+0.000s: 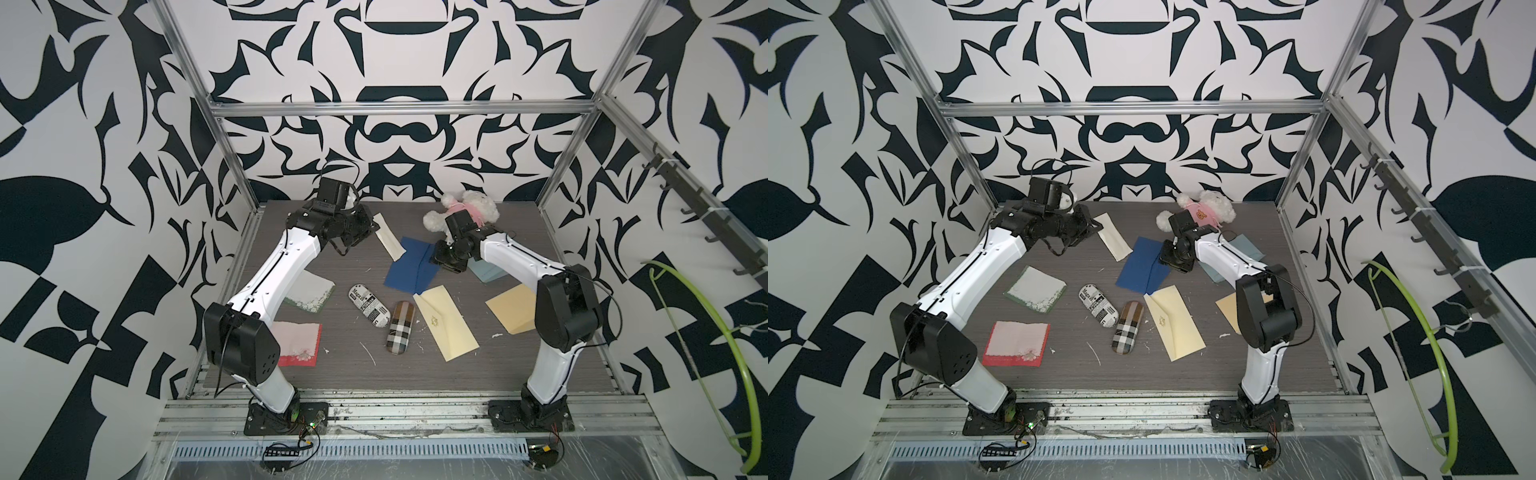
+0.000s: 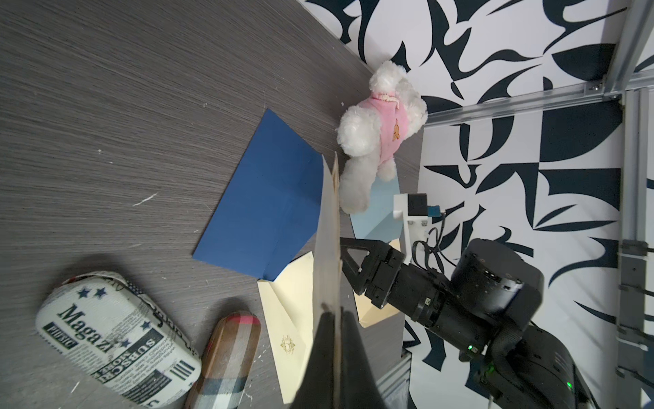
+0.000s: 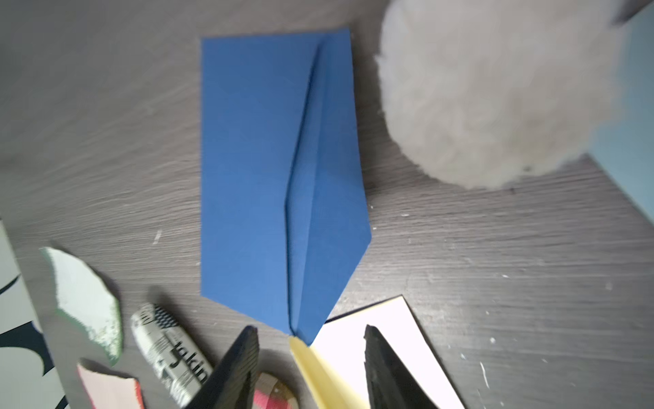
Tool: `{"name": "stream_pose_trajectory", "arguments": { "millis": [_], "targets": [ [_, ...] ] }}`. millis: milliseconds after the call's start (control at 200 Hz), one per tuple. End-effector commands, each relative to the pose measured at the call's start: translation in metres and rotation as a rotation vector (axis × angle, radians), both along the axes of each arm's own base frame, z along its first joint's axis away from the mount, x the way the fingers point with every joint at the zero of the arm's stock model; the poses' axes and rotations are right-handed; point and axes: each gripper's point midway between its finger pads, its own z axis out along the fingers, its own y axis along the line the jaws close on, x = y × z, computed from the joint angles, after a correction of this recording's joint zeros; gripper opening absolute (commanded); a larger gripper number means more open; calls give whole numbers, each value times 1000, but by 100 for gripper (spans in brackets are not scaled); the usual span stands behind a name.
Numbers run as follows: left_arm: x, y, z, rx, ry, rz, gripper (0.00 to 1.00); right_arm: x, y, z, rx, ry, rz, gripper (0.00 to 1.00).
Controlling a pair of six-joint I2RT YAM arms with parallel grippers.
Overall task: Take the letter paper out of the envelope
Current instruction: Place the envelope at the center of the board, then unfold the letter paper.
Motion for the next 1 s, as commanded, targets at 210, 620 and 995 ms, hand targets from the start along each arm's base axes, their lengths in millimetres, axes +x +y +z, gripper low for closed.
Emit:
{"name": "stream_pose_trajectory", "arguments": {
  "millis": [210,620,995],
  "targets": [
    [11,-36,38,-188,46,-188,0,2,22,144,408,-254,47,60],
    [17,-61,47,-350,115,-285,0,1,12,169,740,-139,-71,58],
    [20,-63,41,-355,124,-281,0,1,14,173,792,-122,-87,46]
  ]
}}
